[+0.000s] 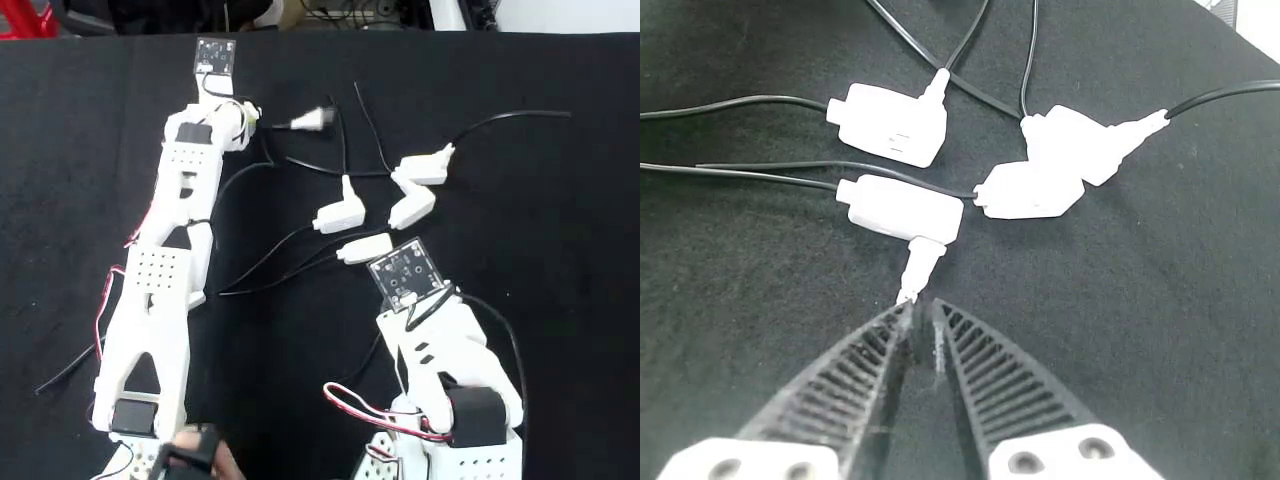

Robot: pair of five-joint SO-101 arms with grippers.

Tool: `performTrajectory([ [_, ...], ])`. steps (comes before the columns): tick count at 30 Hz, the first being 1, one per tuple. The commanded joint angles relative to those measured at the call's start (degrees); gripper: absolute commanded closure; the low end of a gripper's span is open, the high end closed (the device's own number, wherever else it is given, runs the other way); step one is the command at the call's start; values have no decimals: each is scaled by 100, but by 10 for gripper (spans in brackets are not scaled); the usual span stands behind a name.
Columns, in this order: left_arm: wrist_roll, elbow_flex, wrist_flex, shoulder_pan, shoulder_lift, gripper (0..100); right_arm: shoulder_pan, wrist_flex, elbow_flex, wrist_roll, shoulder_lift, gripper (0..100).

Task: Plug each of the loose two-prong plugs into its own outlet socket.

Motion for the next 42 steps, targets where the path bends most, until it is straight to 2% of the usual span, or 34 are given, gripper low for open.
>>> performTrajectory([
  [1,-527,-479,1688,40,-123,802,70,35,-295,26,57,984],
  [6,-1125,-1376,3279,-40,-79,802,70,35,-295,26,57,984],
  [13,-2752,-2018,5169,-251,-70,802,70,35,-286,26,57,984],
  [15,-3007,-2000,5248,-347,-70,816,70,35,-286,26,57,984],
  [20,-3015,-2009,5257,-673,-132,912,70,35,-286,26,57,984],
  [29,-2690,-1938,5275,-927,-149,911,70,35,-286,26,66,984],
  [34,-2382,-1859,5275,-804,-712,837,70,35,-286,26,66,984],
  [39,-1574,-1912,5240,-330,-905,834,79,35,-286,26,66,984],
  [42,-1345,-2273,5240,-84,-870,832,308,35,-286,26,57,984],
])
